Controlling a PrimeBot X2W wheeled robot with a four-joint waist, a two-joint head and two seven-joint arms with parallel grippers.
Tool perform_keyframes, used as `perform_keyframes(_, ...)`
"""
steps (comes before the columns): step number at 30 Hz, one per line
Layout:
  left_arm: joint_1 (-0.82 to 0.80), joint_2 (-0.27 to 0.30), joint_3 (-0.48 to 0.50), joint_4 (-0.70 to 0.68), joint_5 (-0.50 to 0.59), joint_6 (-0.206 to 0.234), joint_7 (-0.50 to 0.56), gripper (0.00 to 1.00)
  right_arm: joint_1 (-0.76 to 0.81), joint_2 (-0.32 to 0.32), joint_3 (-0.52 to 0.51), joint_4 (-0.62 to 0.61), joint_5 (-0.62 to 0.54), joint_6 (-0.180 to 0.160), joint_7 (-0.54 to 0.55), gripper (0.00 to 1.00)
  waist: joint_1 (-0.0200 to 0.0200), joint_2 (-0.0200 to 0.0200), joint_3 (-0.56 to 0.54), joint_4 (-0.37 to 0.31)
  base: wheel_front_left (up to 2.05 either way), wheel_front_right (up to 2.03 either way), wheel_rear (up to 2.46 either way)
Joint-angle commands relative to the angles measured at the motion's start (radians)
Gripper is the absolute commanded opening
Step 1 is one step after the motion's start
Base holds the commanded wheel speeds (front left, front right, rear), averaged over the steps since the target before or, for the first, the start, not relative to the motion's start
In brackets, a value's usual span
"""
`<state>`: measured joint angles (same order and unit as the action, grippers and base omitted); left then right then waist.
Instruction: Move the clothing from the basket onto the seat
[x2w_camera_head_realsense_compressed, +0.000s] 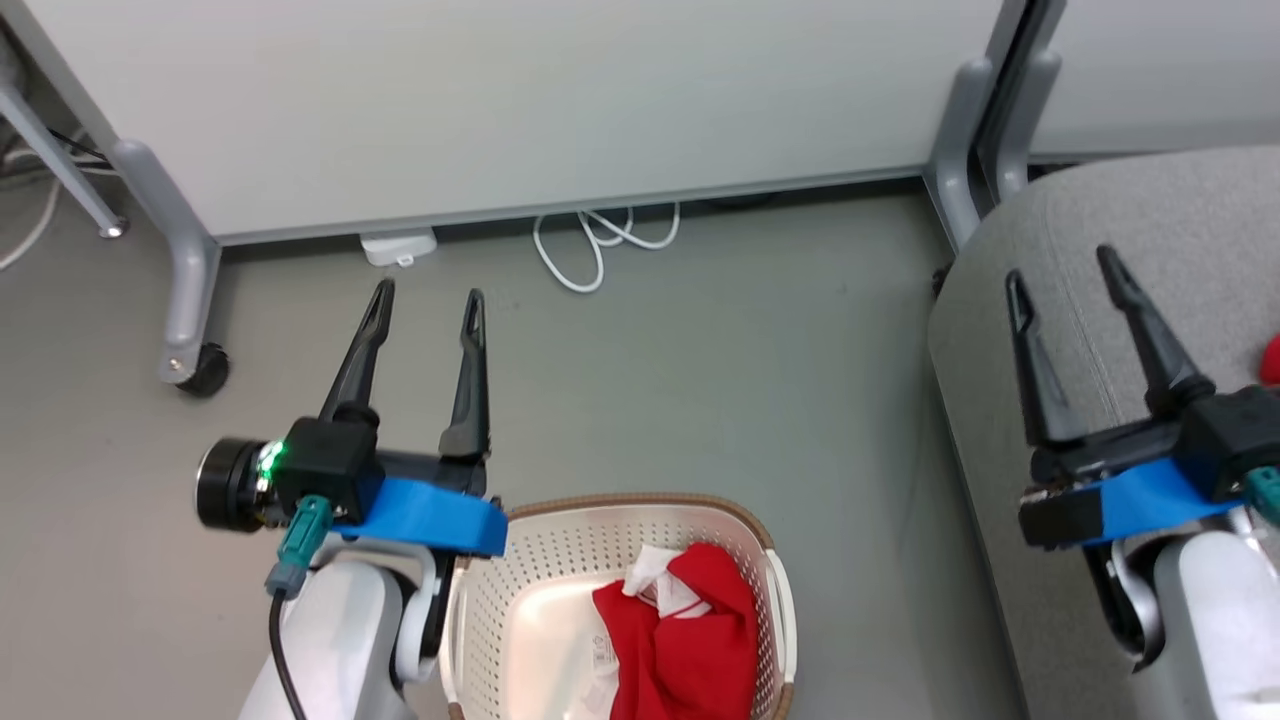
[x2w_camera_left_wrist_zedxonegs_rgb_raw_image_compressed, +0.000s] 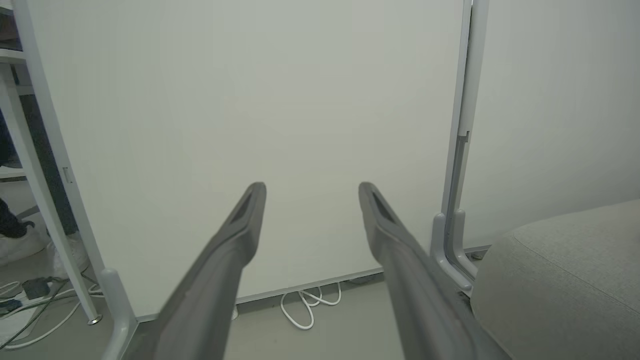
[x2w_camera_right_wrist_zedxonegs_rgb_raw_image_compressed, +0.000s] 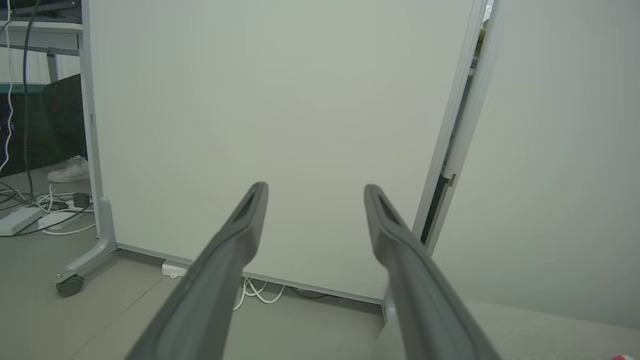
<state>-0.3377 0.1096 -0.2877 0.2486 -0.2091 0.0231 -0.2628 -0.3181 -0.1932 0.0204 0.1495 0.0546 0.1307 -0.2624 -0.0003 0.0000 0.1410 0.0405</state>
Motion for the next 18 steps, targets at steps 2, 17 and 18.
perform_keyframes(2, 0.048, -0.003, 0.033, -0.009, 0.017, -0.013, -0.003, 1.00, 0.044, 0.013, 0.005, 0.012, 0.008, 0.000, -0.004, 1.00, 0.0003, 0.0000, -0.047, 0.029, 0.00, 0.00, 0.00)
perform_keyframes(17, 0.230, -0.028, 0.164, -0.036, 0.077, -0.068, -0.003, 1.00, 0.236, 0.086, -0.065, 0.047, 0.013, 0.000, -0.004, 1.00, 0.0003, 0.0000, -0.141, 0.043, 0.00, 0.00, 0.00)
perform_keyframes(18, 0.236, -0.030, 0.166, -0.035, 0.081, -0.071, -0.003, 1.00, 0.244, 0.089, -0.071, 0.048, 0.013, 0.000, -0.004, 1.00, 0.0003, 0.0000, -0.143, 0.043, 0.00, 0.00, 0.00)
